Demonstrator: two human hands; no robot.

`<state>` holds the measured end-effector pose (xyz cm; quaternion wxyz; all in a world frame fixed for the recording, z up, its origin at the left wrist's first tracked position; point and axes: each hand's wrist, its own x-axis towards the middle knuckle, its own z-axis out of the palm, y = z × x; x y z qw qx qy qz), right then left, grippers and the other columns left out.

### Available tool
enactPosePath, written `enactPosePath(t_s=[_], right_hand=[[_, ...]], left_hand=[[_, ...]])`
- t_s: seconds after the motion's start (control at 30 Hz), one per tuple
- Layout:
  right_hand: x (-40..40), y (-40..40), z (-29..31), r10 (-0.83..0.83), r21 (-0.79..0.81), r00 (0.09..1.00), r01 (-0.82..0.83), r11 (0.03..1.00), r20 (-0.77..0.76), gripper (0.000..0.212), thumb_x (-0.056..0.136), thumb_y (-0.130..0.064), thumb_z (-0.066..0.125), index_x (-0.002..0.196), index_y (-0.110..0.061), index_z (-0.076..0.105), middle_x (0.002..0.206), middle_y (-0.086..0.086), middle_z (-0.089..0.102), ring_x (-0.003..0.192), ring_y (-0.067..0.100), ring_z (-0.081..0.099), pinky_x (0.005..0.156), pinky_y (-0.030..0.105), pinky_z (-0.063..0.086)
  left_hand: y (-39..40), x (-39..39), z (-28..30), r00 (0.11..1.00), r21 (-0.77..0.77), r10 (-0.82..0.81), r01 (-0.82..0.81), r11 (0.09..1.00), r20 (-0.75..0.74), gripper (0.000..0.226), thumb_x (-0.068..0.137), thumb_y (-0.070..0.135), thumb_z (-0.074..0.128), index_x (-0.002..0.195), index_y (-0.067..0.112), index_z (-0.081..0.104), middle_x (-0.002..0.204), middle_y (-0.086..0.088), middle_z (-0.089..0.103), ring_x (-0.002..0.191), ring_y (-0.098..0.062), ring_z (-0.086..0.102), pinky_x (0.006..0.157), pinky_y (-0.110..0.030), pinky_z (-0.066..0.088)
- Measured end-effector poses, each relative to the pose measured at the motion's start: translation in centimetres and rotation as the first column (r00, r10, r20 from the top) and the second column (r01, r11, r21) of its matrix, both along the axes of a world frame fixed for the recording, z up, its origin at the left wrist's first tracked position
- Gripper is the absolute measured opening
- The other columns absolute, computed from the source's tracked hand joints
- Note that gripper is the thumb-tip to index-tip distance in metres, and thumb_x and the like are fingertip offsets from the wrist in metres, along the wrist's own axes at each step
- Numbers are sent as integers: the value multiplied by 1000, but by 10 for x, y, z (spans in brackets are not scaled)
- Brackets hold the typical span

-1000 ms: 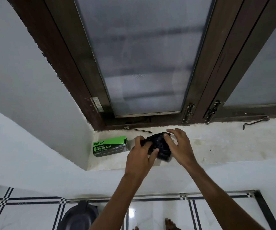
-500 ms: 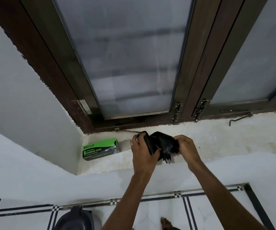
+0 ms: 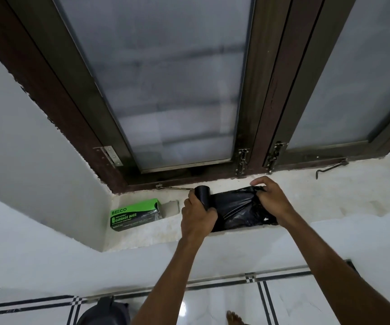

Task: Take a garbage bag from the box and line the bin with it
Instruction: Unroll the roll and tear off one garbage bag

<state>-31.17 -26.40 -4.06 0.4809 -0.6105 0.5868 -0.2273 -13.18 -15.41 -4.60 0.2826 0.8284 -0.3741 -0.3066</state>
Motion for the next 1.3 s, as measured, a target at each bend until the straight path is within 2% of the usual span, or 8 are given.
enactPosePath(t_s=[0.17, 0.3, 0.43, 0.53, 0.63, 0.77, 0.9, 1.3], right_hand=[[-9, 4, 1, -11, 136, 989, -9, 991, 146, 24, 95, -10, 46, 100, -20, 68, 107, 9, 69, 95, 20, 65, 81, 33, 51], [-20, 5, -3, 149, 54, 978, -159, 986, 149, 18, 90, -17, 70, 107, -23, 68, 106, 4, 69, 99, 18, 67, 85, 28, 54], [-38, -8, 2, 148, -72, 980, -140, 988, 132, 25, 91, -5, 67, 113, -15, 67, 109, 5, 69, 100, 17, 65, 83, 24, 53], [-54, -20, 8, 115, -140, 984, -96, 986, 134, 25, 90, 0, 66, 113, -10, 67, 107, 4, 68, 101, 17, 62, 81, 11, 49], [-67, -29, 11, 127, -196, 986, -105, 975, 108, 25, 90, 1, 66, 113, -9, 68, 109, 5, 68, 104, 18, 62, 82, 8, 46], [-76, -40, 15, 144, -229, 985, -120, 966, 91, 27, 90, 0, 65, 113, -14, 70, 114, 6, 70, 109, 20, 63, 91, 26, 48], [-84, -48, 21, 107, -267, 992, -86, 960, 63, 26, 90, 3, 65, 111, -10, 70, 112, 8, 70, 106, 20, 63, 87, 23, 47], [-125, -74, 8, -194, -330, 941, 97, 939, -277, 23, 89, -4, 67, 109, -13, 71, 116, 13, 70, 112, 33, 62, 97, 36, 45]], left_hand=[[-6, -14, 0, 958, 35, -122, 117, 993, 259, 87, 81, 49, 65, 148, 13, 21, 138, -12, 42, 122, -32, 45, 90, -44, 48], [-10, -16, -4, 952, 83, -142, 124, 989, 272, 91, 80, 36, 72, 148, 10, 19, 133, -15, 45, 116, -34, 52, 87, -44, 51], [-18, -6, 10, 952, 25, 111, -109, 994, -286, 57, 79, 27, 68, 130, 12, 46, 109, -9, 62, 92, -26, 62, 77, -35, 52], [-19, 10, 18, 591, 124, 247, -242, 962, -768, 58, 68, 22, 67, 123, 6, 58, 104, -16, 68, 90, -30, 64, 71, -35, 54], [-19, 18, 26, 391, 142, 225, -229, 963, -892, 58, 69, 33, 76, 121, 12, 64, 115, -16, 70, 102, -35, 65, 76, -41, 56], [-21, 17, 26, 386, 134, 197, -185, 974, -901, 60, 66, 43, 84, 115, 14, 68, 111, -15, 72, 101, -34, 67, 80, -41, 57], [-19, 16, 21, 425, 136, 209, -197, 971, -881, 63, 67, 33, 86, 120, 11, 61, 117, -15, 68, 108, -34, 64, 96, -48, 52], [-16, 10, 15, 551, 122, 222, -212, 970, -804, 46, 74, 26, 81, 115, 12, 63, 109, -14, 71, 98, -31, 68, 78, -41, 58]])
